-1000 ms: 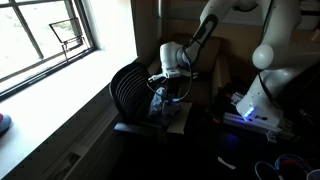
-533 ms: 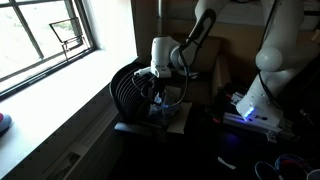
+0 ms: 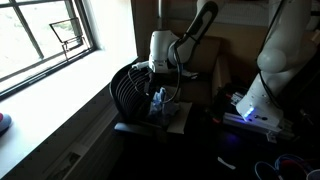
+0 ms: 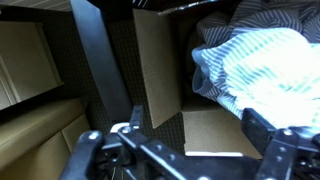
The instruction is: Put the clothes on the couch on the chair
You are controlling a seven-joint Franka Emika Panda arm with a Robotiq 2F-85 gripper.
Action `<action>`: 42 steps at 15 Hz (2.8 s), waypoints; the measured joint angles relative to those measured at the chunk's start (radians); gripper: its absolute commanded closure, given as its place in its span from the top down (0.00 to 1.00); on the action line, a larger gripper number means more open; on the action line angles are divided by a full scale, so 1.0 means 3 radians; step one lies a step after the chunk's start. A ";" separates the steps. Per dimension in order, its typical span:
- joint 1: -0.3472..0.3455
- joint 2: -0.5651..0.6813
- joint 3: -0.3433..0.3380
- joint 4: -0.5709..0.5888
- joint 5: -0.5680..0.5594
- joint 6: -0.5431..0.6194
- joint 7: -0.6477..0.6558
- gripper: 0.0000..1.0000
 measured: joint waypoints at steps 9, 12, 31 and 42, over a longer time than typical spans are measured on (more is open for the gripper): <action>0.0815 -0.1004 -0.0952 -0.0361 0.0560 -0.0014 0.0570 1.00; 0.1080 -0.1089 -0.1399 -0.0495 0.0554 -0.0042 0.0763 1.00; 0.1081 0.0083 -0.1304 -0.0273 0.1357 0.0630 -0.0004 0.23; 0.1604 -0.0305 -0.1940 -0.0274 0.0384 0.0628 0.0255 0.00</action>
